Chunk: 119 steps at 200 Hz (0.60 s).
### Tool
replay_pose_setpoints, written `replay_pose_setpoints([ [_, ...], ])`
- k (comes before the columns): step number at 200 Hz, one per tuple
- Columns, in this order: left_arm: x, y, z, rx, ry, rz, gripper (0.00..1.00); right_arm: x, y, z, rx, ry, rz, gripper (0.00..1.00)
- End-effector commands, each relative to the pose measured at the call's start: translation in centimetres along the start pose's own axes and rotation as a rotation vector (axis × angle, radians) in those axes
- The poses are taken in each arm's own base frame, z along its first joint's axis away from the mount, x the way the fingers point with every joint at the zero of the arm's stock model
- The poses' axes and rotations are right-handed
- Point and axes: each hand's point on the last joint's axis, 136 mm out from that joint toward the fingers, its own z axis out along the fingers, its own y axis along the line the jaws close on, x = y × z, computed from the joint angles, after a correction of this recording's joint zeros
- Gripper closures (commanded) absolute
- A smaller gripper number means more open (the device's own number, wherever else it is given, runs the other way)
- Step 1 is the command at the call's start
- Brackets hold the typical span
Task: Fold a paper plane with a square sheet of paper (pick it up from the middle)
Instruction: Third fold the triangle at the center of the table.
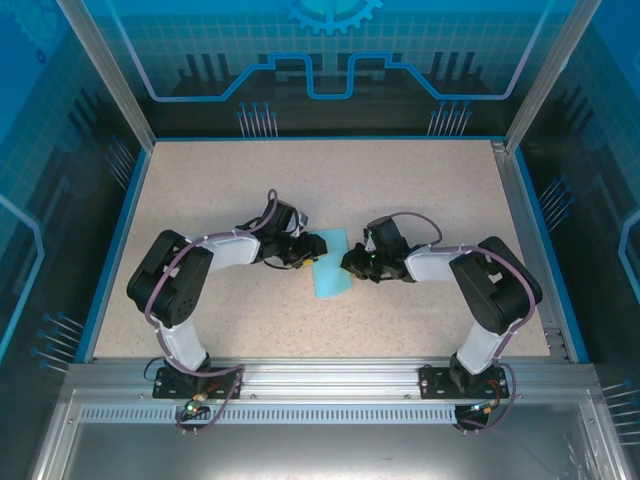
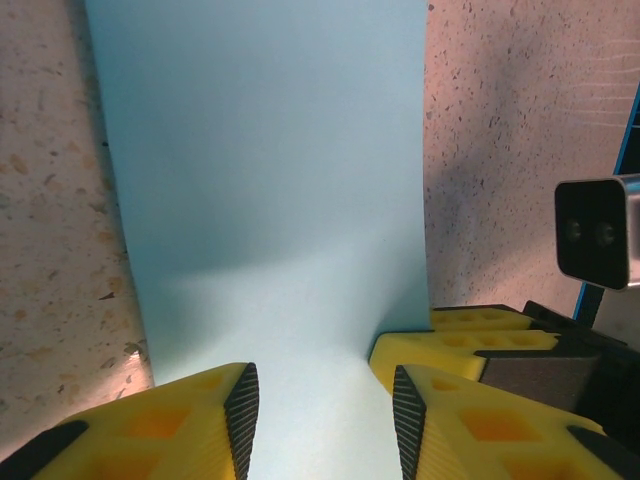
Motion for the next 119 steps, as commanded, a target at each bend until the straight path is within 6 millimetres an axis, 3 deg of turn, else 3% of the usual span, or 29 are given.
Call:
replay_pose_setpoints([
  [1, -0.4, -0.8, -0.5, 0.016, -0.025, -0.006, 0.57, 0.4, -0.5, -0.2, 0.025, -0.01, 0.014, 0.88],
  [119, -0.3, -0.4, 1.5, 0.017, 0.019, -0.052, 0.62, 0.7, -0.5, -0.1, 0.024, 0.009, 0.006, 0.86],
])
